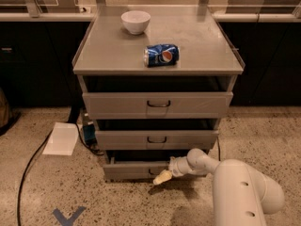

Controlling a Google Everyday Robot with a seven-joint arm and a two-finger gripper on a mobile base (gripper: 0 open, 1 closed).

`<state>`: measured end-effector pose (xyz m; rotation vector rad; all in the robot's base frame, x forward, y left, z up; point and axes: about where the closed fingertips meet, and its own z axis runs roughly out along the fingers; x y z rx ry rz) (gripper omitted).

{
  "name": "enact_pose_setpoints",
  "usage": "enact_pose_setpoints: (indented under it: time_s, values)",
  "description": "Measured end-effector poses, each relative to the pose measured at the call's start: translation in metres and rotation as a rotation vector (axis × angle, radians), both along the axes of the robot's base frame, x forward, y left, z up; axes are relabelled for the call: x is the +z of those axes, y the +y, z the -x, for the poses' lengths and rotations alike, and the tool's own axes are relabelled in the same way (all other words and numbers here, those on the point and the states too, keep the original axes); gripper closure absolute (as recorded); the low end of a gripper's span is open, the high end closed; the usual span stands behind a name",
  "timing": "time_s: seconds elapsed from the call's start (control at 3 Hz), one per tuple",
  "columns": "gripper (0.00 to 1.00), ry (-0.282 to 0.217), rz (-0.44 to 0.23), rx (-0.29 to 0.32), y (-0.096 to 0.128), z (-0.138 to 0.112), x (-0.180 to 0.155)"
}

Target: Open bottom drawer

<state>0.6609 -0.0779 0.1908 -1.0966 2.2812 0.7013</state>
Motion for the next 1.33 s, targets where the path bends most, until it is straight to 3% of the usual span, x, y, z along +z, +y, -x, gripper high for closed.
enact_pose_setpoints:
  time_s: [0.33,0.67,1.33]
  values:
    - [0.00,0.129,-0.033,-0.015,-0.013,0.040,0.017]
    - [0.00,0.133,-0.033,-0.013,-0.012,0.041,0.015]
    - [0.00,0.226,-0.042,0.008,-0.016,0.091,0.007]
